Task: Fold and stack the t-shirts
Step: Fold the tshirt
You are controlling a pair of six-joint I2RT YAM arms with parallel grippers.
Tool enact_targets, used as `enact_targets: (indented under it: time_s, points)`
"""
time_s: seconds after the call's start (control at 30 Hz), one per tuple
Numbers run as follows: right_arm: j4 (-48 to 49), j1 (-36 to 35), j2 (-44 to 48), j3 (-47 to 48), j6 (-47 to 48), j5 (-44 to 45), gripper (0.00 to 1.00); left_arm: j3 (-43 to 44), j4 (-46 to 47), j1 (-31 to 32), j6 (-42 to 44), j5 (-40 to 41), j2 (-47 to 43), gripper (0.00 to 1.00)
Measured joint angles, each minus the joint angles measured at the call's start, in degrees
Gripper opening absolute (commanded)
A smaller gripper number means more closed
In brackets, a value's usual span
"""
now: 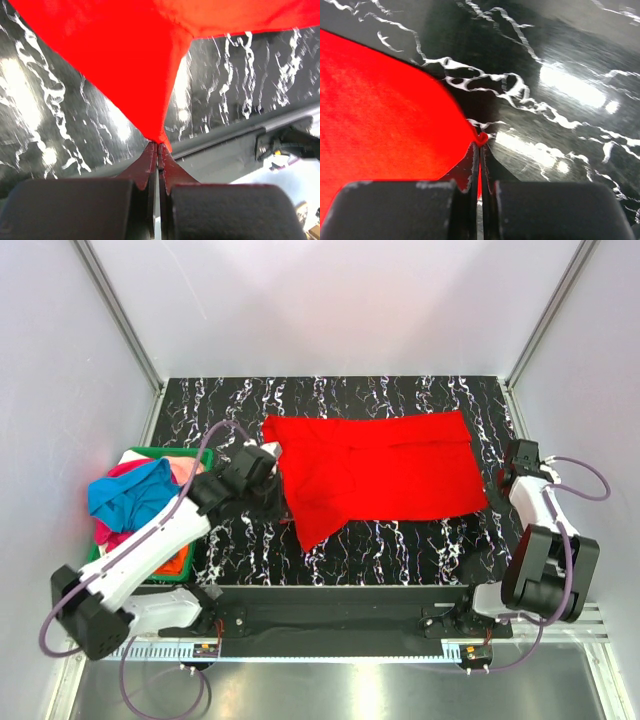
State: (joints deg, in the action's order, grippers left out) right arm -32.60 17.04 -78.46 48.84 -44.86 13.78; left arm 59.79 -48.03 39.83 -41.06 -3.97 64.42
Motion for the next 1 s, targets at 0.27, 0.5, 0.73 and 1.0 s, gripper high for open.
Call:
enact_targets:
  time_s: [0.27,0.5,0.73,1.0]
  points:
    - [1.4,0.0,-13.3,12.0,5.9,-7.1,0.00,13.0,-0.2,-10.6,6.1,-1.0,15.4,0.00]
    - [2.3,0.0,-19.1,21.0,9.2,-13.0,0.00,26.2,0.0,-19.1,10.9,-3.9,28.1,0.00]
    - [3.2,-0.2,-26.2,28.4,11.3,-17.0,0.00,37.5,0.1,-22.8,13.6,-8.9,40.4,0.00]
    - [3.2,-0.2,-31.5,33.0,11.9,-19.1,0.00,50.0,-0.4,-26.6,14.3,-13.0,51.3,0.00]
